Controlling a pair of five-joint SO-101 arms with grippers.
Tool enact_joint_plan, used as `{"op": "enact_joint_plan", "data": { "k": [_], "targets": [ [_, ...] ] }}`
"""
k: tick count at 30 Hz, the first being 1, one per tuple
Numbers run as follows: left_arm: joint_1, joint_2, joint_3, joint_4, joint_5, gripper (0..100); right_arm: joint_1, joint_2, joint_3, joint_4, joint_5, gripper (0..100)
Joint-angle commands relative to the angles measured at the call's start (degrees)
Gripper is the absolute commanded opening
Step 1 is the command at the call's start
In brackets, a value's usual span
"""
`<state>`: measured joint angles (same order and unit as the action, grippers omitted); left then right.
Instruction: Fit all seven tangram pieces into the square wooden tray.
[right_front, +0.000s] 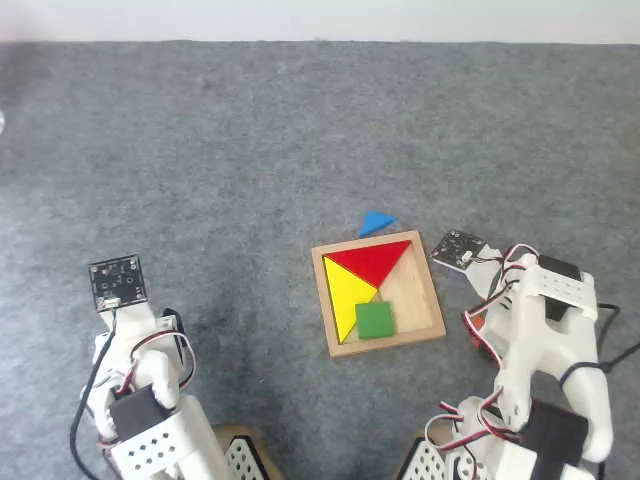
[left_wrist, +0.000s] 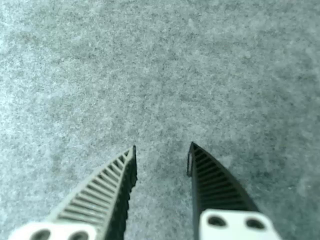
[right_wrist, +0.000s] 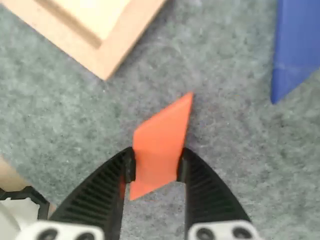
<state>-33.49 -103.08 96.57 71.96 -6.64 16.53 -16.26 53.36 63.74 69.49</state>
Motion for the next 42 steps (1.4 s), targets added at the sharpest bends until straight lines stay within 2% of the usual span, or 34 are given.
{"op": "enact_joint_plan", "data": {
  "k": [1,4,10,12,17,20,25,30,33,42],
  "targets": [
    [-0.2,-1.1,-0.2,0.3,0.4,17,-0.2,0.0,-2.6,1.5,-2.1,0.8],
    [-0.2,-1.1,-0.2,0.3,0.4,17,0.5,-0.5,-3.9,2.3,-12.5,0.8],
    [-0.2,-1.1,-0.2,0.3,0.4,17,1.3,-0.5,-7.8,2.5,-40.7,0.9],
    [-0.2,-1.1,-0.2,0.3,0.4,17,-0.3,-0.5,-8.4,2.2,-44.0,0.9],
    [-0.3,-1.1,-0.2,0.3,0.4,17,-2.0,-0.8,-8.4,6.5,-37.6,2.7],
    [-0.2,-1.1,-0.2,0.3,0.4,17,-1.9,-4.8,-8.3,11.2,-31.6,10.8],
    [-0.2,-1.1,-0.2,0.3,0.4,17,-2.3,-17.1,-5.4,12.9,-29.4,22.9],
    [-0.2,-1.1,-0.2,0.3,0.4,17,-8.4,-21.8,5.6,9.9,-23.7,23.1],
    [-0.2,-1.1,-0.2,0.3,0.4,17,-8.7,-21.7,9.6,5.1,-22.7,23.1],
    [-0.3,-1.1,-0.2,0.3,0.4,17,-8.8,-18.2,10.7,1.7,-19.5,23.1]
  ]
}}
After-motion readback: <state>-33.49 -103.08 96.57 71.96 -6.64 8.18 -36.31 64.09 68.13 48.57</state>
